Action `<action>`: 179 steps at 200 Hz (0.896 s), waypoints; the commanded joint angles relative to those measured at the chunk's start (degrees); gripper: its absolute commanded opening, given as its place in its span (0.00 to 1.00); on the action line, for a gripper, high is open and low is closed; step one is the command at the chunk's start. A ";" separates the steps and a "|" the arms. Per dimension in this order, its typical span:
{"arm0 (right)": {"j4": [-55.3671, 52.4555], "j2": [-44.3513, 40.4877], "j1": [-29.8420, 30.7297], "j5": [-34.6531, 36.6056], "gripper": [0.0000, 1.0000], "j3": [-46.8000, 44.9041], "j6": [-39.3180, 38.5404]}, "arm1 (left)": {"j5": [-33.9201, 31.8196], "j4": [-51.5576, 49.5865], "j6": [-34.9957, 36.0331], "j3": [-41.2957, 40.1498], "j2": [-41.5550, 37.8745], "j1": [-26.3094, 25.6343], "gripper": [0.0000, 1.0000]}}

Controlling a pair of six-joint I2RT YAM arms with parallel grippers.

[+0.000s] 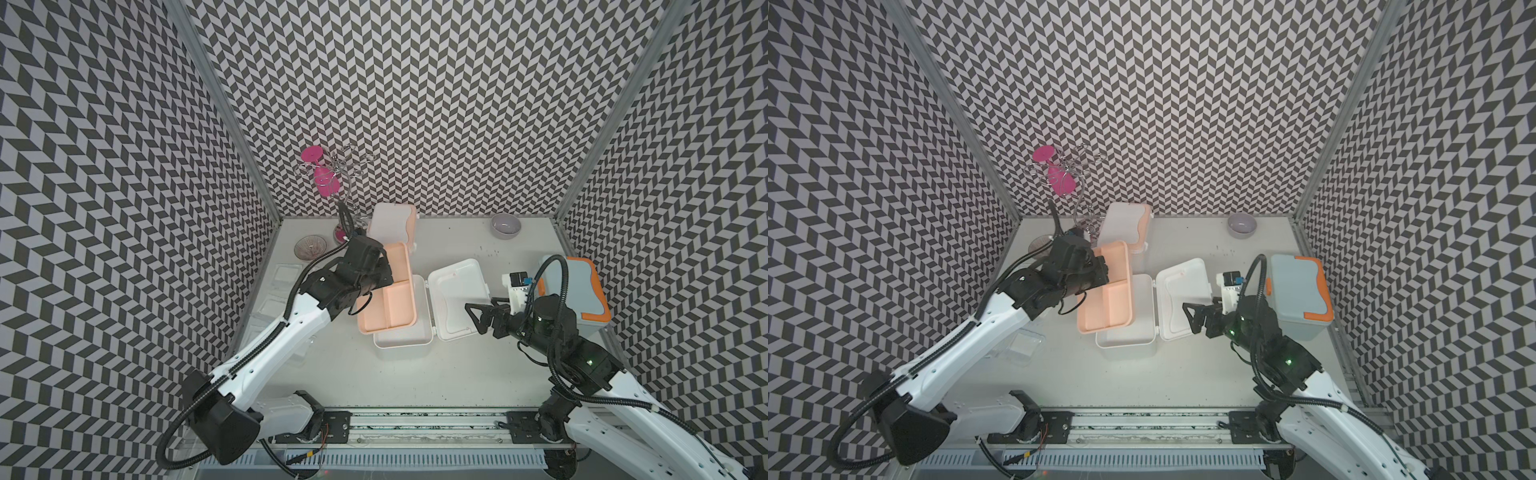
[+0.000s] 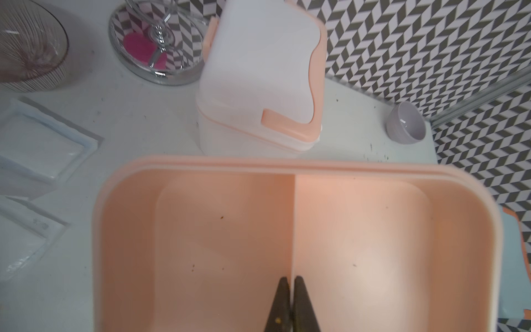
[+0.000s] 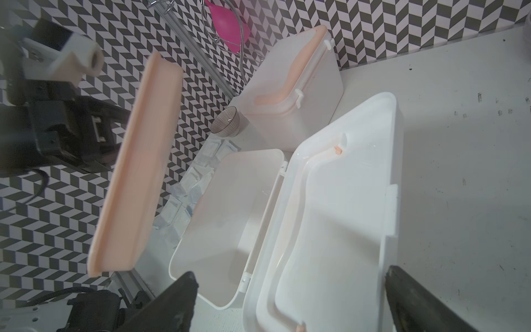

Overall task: Open first aid kits and take out gauze
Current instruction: Pick up the compartment layer from the first aid kit, then place the compartment layer in the first aid kit.

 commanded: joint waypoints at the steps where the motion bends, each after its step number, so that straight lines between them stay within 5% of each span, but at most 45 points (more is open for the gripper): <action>1: 3.06 -0.14 0.06 -0.43 1.00 -0.24 -0.40 | 3.40 2.79 4.86 0.26 -5.57 6.47 0.00; 50: 3.63 0.04 0.00 -1.17 1.00 -0.80 0.24 | 11.50 3.10 6.48 -3.45 -13.34 29.19 0.00; 98: 3.38 -0.32 0.06 -1.09 1.00 -1.26 0.54 | 33.01 8.08 4.52 -12.22 -14.69 51.36 0.00; 179: 2.35 -1.10 -0.03 -0.74 1.00 -0.87 0.42 | 39.34 10.42 3.40 -17.85 -13.98 56.28 0.00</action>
